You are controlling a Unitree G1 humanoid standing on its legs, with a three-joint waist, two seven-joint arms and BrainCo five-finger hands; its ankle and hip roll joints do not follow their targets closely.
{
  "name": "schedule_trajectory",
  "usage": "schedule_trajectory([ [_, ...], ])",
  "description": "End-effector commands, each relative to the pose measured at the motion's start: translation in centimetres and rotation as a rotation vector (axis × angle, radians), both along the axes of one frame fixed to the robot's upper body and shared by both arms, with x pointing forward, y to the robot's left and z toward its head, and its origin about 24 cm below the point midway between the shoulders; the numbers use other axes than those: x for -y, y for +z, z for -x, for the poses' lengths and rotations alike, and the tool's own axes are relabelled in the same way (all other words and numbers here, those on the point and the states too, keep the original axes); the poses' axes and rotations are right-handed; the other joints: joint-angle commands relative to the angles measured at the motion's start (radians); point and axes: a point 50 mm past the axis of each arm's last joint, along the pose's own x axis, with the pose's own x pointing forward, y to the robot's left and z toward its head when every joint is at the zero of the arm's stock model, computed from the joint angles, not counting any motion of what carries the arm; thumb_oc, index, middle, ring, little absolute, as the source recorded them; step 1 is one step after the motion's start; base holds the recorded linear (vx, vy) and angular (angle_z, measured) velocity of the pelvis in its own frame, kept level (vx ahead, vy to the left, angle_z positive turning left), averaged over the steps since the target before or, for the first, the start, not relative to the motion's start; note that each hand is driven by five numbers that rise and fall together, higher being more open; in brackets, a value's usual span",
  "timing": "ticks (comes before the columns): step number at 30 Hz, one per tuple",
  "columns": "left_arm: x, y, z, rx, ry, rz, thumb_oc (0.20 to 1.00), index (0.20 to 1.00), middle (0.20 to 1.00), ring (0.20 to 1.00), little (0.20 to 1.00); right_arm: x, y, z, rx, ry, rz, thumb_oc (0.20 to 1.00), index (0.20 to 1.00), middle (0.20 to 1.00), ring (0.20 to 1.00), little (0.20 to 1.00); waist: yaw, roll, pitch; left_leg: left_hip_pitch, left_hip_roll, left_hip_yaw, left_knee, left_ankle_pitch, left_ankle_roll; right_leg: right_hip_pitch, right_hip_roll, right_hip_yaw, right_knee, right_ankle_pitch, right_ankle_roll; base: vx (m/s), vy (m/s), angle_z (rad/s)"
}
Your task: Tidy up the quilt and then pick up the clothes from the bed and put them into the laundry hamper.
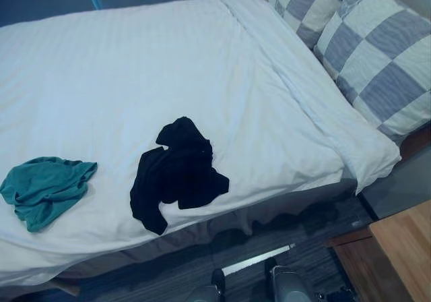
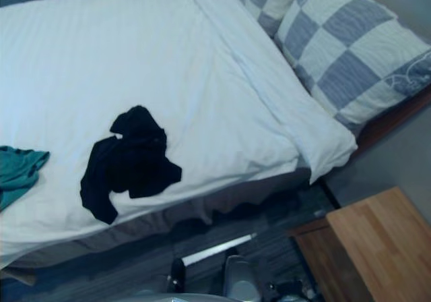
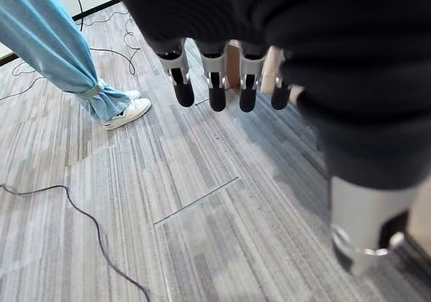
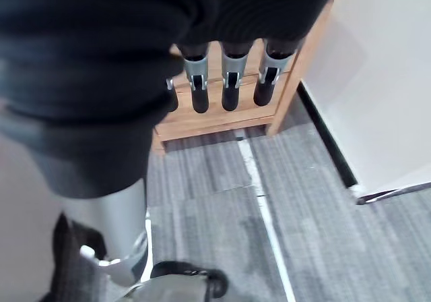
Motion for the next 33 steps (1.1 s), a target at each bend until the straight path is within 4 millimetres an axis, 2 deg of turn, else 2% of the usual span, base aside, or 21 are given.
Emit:
schedule_trajectory([
  [1,0.6,0.1,-2.0,0.035,0.011,-0.013,1.0,1.0,1.0,1.0,1.0,1.5,0.7,-1.6,0.036,0.069,0.047,1.0,1.0,1.0,1.0,1.0,0.002,-0.004,0.011,0.018,0.008,-0.11,-0.034,0.009,-0.028,0.079,0.038,0.036,-0.132,0.054,0.008,0.02,-0.053,-0.09],
  [3,0.9,0.2,-2.3,0.039,-0.008,-0.023,1.0,1.0,1.0,1.0,1.0,1.4,0.8,-1.8,0.05,0.064,0.042,1.0,1.0,1.0,1.0,1.0,0.002,-0.006,0.004,0.004,0.0,-0.113,-0.022,0.009,-0.021,0.085,0.044,0.045,-0.13,0.047,0.0,0.02,-0.074,-0.04],
  [6,1.4,0.1,-2.7,0.063,0.026,-0.005,1.0,1.0,1.0,1.0,1.0,1.1,1.0,-2.7,0.094,0.068,0.04,1.0,1.0,1.0,1.0,1.0,-0.007,-0.021,-0.003,-0.029,0.0,-0.055,0.111,-0.04,-0.018,0.085,0.027,0.04,-0.117,0.041,-0.009,0.03,-0.059,0.21],
  [7,0.9,0.4,-3.2,0.083,-0.023,-0.06,1.0,1.0,1.0,1.0,1.0,1.3,1.2,-3.2,0.103,0.082,0.05,1.0,1.0,1.0,1.0,1.0,-0.01,-0.031,0.001,-0.074,-0.004,-0.05,0.221,-0.044,-0.027,0.097,0.02,0.044,-0.121,0.042,-0.024,0.03,0.007,0.24],
  [8,0.6,0.5,-3.4,0.089,-0.013,-0.058,1.0,1.0,1.0,1.0,1.0,1.5,1.4,-3.5,0.113,0.068,0.062,1.0,1.0,1.0,1.0,1.0,-0.003,-0.034,0.008,-0.116,0.012,-0.053,0.289,0.001,-0.043,0.114,0.02,0.045,-0.132,0.046,-0.033,0.04,0.055,0.35],
  [9,0.5,0.5,-3.4,0.094,-0.001,-0.062,1.0,1.0,1.0,1.0,1.0,1.9,1.6,-3.8,0.132,0.033,0.058,1.0,1.0,1.0,1.0,1.0,-0.004,-0.03,0.013,-0.144,0.06,-0.037,0.318,0.049,-0.062,0.132,0.022,0.037,-0.142,0.047,-0.041,0.03,0.075,0.37],
  [10,0.5,0.5,-3.4,0.096,-0.003,-0.066,1.0,1.0,1.0,1.0,1.0,1.9,1.7,-3.9,0.137,0.026,0.053,1.0,1.0,1.0,1.0,1.0,-0.005,-0.028,0.014,-0.148,0.071,-0.035,0.32,0.061,-0.067,0.136,0.024,0.035,-0.144,0.046,-0.043,0.07,0.151,0.48],
  [11,0.3,0.6,-3.3,0.095,-0.013,-0.079,1.0,1.0,1.0,1.0,1.0,2.1,1.7,-4.0,0.148,0.021,0.044,1.0,1.0,1.0,1.0,1.0,-0.01,-0.023,0.007,-0.134,0.106,-0.037,0.284,0.085,-0.077,0.145,0.022,0.037,-0.153,0.045,-0.042,0.06,0.116,0.38],
  [13,0.3,0.6,-3.1,0.099,-0.002,-0.082,1.0,1.0,1.0,1.0,1.0,2.1,1.8,-4.2,0.155,0.035,0.047,1.0,1.0,1.0,1.0,1.0,-0.015,-0.019,0.0,-0.106,0.13,-0.048,0.238,0.09,-0.079,0.148,0.017,0.048,-0.157,0.042,-0.038,0.06,0.287,0.25],
  [14,0.6,0.4,-2.3,0.097,0.144,-0.081,1.0,1.0,1.0,1.0,1.0,2.1,1.8,-4.1,0.148,0.057,0.042,1.0,1.0,1.0,1.0,1.0,-0.02,-0.009,-0.012,-0.041,0.163,-0.088,0.121,0.084,-0.095,0.139,0.01,0.078,-0.159,0.041,-0.023,0.04,0.436,0.12],
  [15,0.6,0.4,-2.3,0.097,0.153,-0.078,1.0,1.0,1.0,1.0,1.0,2.1,1.7,-4.0,0.143,0.057,0.043,1.0,1.0,1.0,1.0,1.0,-0.021,-0.007,-0.014,-0.033,0.167,-0.096,0.102,0.081,-0.1,0.137,0.009,0.084,-0.161,0.042,-0.019,0.01,0.364,0.07],
  [18,0.5,0.4,-2.6,0.11,0.089,-0.07,1.0,1.0,1.0,1.0,1.0,2.4,1.6,-3.5,0.122,0.035,0.054,1.0,1.0,1.0,1.0,1.0,-0.021,0.0,-0.013,-0.019,0.166,-0.099,0.061,0.062,-0.109,0.136,-0.007,0.093,-0.171,0.05,-0.004,-0.02,0.309,-0.14],
  [19,0.8,0.4,-3.1,0.128,0.027,-0.057,1.0,1.0,1.0,1.0,1.0,2.6,1.5,-2.9,0.105,-0.005,0.06,1.0,1.0,1.0,1.0,1.0,-0.03,0.01,-0.017,-0.007,0.168,-0.066,0.037,0.054,-0.112,0.132,-0.024,0.08,-0.178,0.057,0.006,0.0,0.274,-0.12],
  [20,0.8,0.4,-3.1,0.13,0.021,-0.054,1.0,1.0,1.0,1.0,1.0,2.6,1.5,-2.9,0.104,-0.01,0.06,1.0,1.0,1.0,1.0,1.0,-0.031,0.01,-0.017,-0.006,0.168,-0.064,0.035,0.054,-0.112,0.133,-0.026,0.079,-0.179,0.058,0.007,0.0,0.396,-0.12],
  [22,1.0,0.4,-3.7,0.156,-0.003,-0.027,1.0,1.0,1.0,1.0,1.0,2.8,1.4,-2.4,0.101,-0.041,0.058,1.0,1.0,1.0,1.0,1.0,-0.035,0.014,-0.018,-0.002,0.153,-0.062,0.03,0.047,-0.108,0.135,-0.038,0.08,-0.188,0.067,0.016,0.0,0.357,0.01],
  [23,1.0,0.4,-4.0,0.183,-0.001,-0.011,1.0,1.0,1.0,1.0,1.0,2.6,1.3,-2.3,0.106,-0.031,0.055,1.0,1.0,1.0,1.0,1.0,-0.031,0.014,-0.018,-0.001,0.126,-0.069,0.028,0.033,-0.094,0.131,-0.061,0.092,-0.185,0.078,0.037,-0.01,0.38,-0.03],
  [28,0.1,0.7,-4.5,0.21,0.078,-0.003,1.0,1.0,1.0,1.0,1.0,1.7,1.2,-2.6,0.122,0.015,0.053,1.0,1.0,1.0,1.0,1.0,-0.019,-0.004,0.003,-0.013,0.073,-0.057,0.058,-0.009,-0.051,0.1,-0.115,0.108,-0.118,0.087,0.071,-0.04,0.302,-0.09],
  [29,-0.1,0.8,-4.4,0.213,0.087,-0.008,1.0,1.0,1.0,1.0,1.0,1.6,1.1,-2.4,0.123,0.008,0.047,1.0,1.0,1.0,1.0,1.0,-0.016,-0.007,0.006,-0.015,0.064,-0.051,0.059,-0.013,-0.042,0.092,-0.124,0.097,-0.088,0.096,0.068,-0.06,0.228,-0.06],
  [30,-0.6,0.9,-4.1,0.222,0.125,-0.021,1.0,1.0,1.0,1.0,1.0,1.2,0.9,-2.1,0.125,-0.005,0.026,1.0,1.0,1.0,1.0,1.0,-0.006,-0.013,0.015,-0.01,0.059,-0.035,0.062,-0.017,-0.033,0.073,-0.142,0.056,-0.035,0.126,0.065,-0.05,0.153,-0.02],
  [33,-1.3,1.0,-3.7,0.251,0.264,-0.034,1.0,1.0,1.0,1.0,1.0,0.9,0.7,-1.8,0.112,-0.029,-0.008,1.0,1.0,1.0,1.0,1.0,-0.002,-0.021,0.023,0.001,0.063,-0.019,0.052,-0.019,-0.029,0.058,-0.127,0.022,-0.025,0.117,0.07,-0.05,0.079,-0.34],
])
